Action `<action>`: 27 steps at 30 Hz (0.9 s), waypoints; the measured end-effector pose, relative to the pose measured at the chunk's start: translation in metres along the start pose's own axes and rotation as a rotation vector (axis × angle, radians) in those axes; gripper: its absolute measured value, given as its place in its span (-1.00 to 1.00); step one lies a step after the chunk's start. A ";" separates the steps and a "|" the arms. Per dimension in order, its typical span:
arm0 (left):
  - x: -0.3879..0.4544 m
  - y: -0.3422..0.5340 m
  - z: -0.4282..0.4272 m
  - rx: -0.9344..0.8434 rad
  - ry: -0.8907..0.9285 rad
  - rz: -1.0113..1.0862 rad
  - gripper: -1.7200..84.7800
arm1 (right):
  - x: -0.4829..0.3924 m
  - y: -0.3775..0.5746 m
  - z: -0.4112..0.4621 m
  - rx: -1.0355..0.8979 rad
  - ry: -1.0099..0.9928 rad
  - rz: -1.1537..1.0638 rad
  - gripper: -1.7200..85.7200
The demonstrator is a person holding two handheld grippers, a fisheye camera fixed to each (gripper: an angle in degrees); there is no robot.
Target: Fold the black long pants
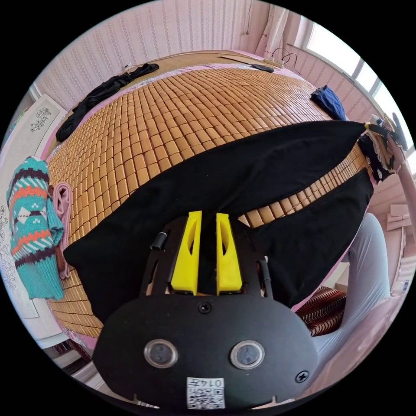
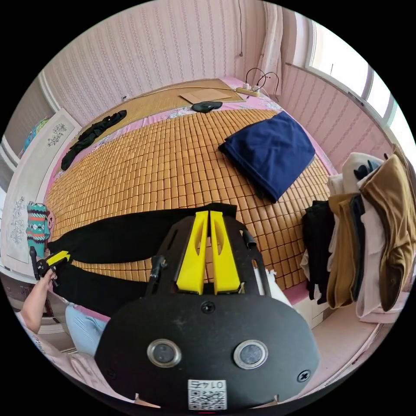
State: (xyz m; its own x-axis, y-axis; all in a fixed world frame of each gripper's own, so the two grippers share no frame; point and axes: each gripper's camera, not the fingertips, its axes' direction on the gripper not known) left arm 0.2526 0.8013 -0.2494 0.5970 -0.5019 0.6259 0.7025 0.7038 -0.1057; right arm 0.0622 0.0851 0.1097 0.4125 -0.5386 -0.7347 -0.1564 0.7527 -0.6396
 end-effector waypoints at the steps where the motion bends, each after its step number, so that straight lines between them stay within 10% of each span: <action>1: -0.003 0.005 0.001 0.002 0.007 0.001 -0.82 | -0.003 -0.015 -0.002 -0.006 0.027 0.005 -0.90; 14: -0.078 0.172 -0.059 0.177 0.003 -0.346 -0.80 | -0.135 -0.049 0.053 -0.231 -0.081 -0.174 -0.68; 27: -0.160 0.429 -0.065 0.197 -0.076 -0.861 -0.74 | -0.655 -0.027 0.023 -0.237 -0.360 -1.143 -0.70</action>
State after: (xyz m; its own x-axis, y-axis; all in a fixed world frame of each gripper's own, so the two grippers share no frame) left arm 0.4837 1.1506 -0.4456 -0.1406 -0.8674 0.4773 0.8127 0.1743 0.5560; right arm -0.1829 0.4263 0.6130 0.6385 -0.6809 0.3587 0.3150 -0.1940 -0.9291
